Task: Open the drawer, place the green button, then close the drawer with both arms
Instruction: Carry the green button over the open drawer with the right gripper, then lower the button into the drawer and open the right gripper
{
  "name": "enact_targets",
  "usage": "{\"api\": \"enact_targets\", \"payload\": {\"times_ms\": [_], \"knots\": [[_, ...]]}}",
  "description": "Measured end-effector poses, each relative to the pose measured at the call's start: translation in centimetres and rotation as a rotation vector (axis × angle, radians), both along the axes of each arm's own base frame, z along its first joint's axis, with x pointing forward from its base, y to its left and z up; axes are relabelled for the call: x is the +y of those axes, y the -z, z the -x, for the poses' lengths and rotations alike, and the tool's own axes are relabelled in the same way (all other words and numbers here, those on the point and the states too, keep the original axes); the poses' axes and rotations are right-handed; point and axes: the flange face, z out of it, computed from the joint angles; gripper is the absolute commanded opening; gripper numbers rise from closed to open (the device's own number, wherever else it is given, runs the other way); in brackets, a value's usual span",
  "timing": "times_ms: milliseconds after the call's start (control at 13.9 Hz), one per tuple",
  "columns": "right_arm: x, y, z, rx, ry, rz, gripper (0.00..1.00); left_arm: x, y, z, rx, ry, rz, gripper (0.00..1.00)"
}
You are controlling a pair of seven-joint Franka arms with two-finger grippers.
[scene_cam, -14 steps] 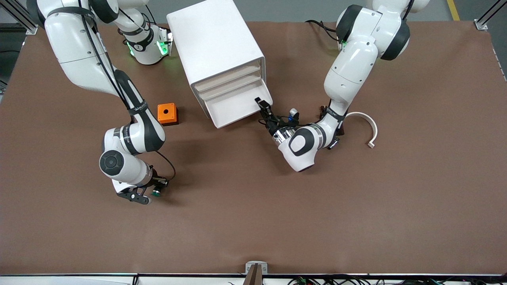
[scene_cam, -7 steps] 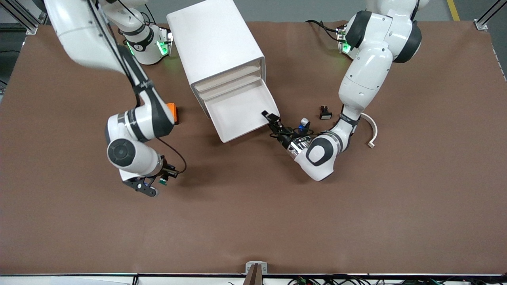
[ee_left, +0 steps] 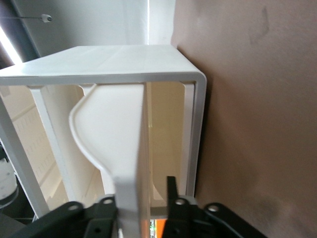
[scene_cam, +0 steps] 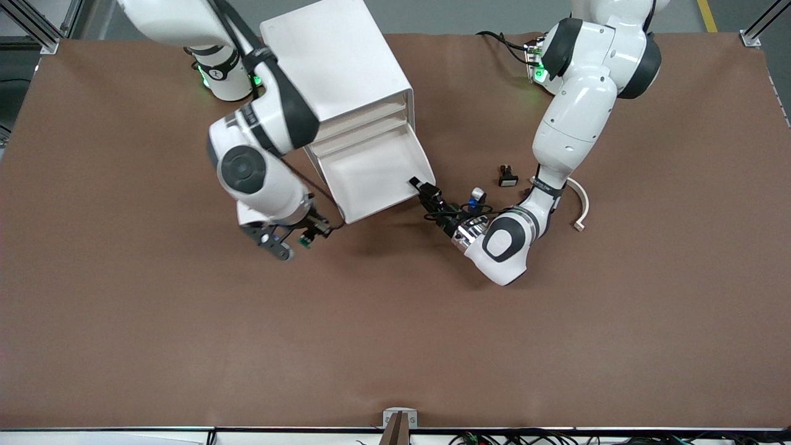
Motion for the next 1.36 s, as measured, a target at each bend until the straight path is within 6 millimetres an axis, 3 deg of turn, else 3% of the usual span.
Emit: {"api": "enact_targets", "payload": {"times_ms": [216,503,718,934,1006,1078,1149,1365], "knots": [[5.6,1.1,4.6,0.013,0.060,0.023,0.00,-0.5,-1.4,-1.5,-0.103,-0.004,0.073,1.00],[9.4,4.9,10.0,0.010,0.144,0.038,0.00,-0.3,-5.0,-5.2,-0.316,-0.015,0.231,1.00],[10.9,7.1,13.1,0.013,0.180,0.052,0.00,0.7,-7.1,-7.5,-0.506,-0.010,0.381,1.00],[10.7,8.0,13.8,0.024,0.203,0.074,0.01,2.2,-7.6,-8.9,-0.702,0.024,0.514,1.00],[10.6,8.3,14.0,0.028,0.209,0.080,0.10,2.8,-8.1,-9.5,-0.784,0.049,0.562,1.00],[10.5,8.5,14.1,0.030,0.215,0.085,0.63,3.5,-8.8,-10.1,-0.881,0.095,0.614,1.00],[10.5,8.6,14.2,0.031,0.219,0.087,0.99,4.0,-9.5,-10.7,-0.976,0.152,0.655,1.00],[10.3,8.4,13.7,0.020,0.230,0.088,1.00,4.6,-11.5,-11.9,-1.194,0.322,0.693,1.00]]}}
